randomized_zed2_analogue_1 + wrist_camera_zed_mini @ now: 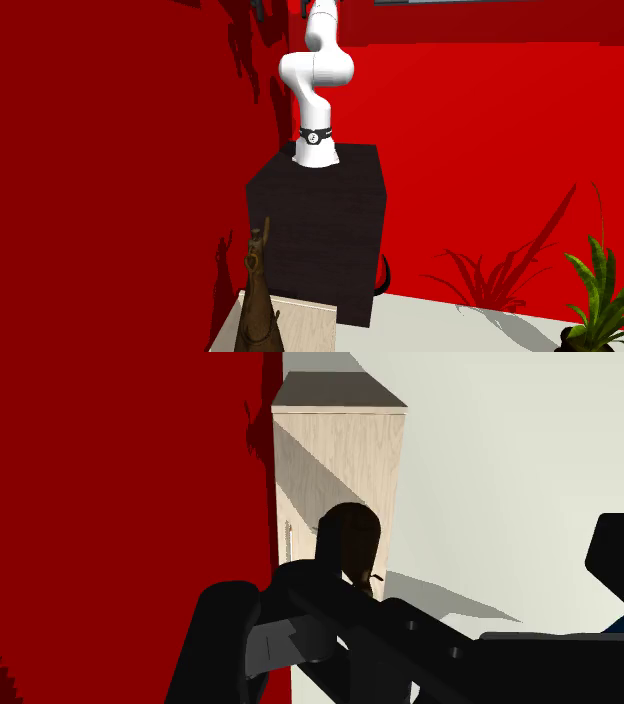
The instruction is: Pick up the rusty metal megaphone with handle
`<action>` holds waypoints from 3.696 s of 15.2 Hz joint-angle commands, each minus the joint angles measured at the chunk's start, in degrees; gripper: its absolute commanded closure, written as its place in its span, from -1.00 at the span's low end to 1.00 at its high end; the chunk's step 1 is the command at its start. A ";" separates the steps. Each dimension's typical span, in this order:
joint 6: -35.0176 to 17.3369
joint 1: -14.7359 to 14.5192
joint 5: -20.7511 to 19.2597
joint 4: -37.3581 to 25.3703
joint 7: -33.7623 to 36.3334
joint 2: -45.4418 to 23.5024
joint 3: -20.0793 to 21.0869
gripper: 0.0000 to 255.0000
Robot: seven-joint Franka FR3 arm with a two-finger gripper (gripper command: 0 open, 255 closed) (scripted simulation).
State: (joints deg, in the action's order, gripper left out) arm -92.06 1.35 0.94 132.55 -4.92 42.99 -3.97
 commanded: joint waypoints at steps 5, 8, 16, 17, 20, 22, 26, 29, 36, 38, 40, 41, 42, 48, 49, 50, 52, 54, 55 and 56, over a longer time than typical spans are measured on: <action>-7.14 -0.26 0.51 1.66 0.91 -5.97 0.46 -1.00; -12.30 -0.47 0.90 2.07 1.54 -11.08 0.76 -1.00; -24.58 -1.07 1.96 -0.30 2.95 -26.72 1.34 -1.00; -25.91 -1.14 2.10 -0.94 3.10 -28.82 1.39 -1.00; -29.56 -1.33 2.52 -3.34 3.53 -35.23 1.54 -1.00; -31.70 -1.44 2.81 -5.30 3.79 -39.59 1.62 -1.00; -35.20 -1.61 3.37 -10.11 4.30 -48.41 1.77 -1.00; -37.13 -1.67 3.75 -14.47 4.69 -55.09 1.89 -1.00; -40.16 -1.65 4.37 -22.64 5.25 -66.89 2.12 -1.00; -41.36 -1.62 4.49 -22.43 5.13 -67.89 2.18 -1.00; -42.54 -1.59 4.60 -22.28 5.00 -68.92 2.23 -1.00; -43.13 -1.57 4.66 -22.22 4.94 -69.45 2.27 -1.00; -43.47 -1.56 4.69 -22.17 4.90 -69.74 2.28 -1.00; -43.46 -1.53 4.69 -22.14 4.86 -69.71 2.27 1.00; -43.46 -1.54 4.69 -22.13 4.87 -69.70 2.27 1.00; -43.47 -1.54 4.69 -22.12 4.87 -69.70 2.27 1.00; -43.48 -1.53 4.69 -22.09 4.86 -69.69 2.27 1.00; -42.88 -1.58 4.63 -22.24 4.96 -69.22 2.25 1.00; -42.30 -1.59 4.57 -22.29 5.03 -68.69 2.22 1.00; -41.71 -1.61 4.52 -22.36 5.09 -68.17 2.19 1.00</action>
State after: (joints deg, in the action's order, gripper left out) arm -134.24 -0.28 5.50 110.27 0.17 -25.72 -1.74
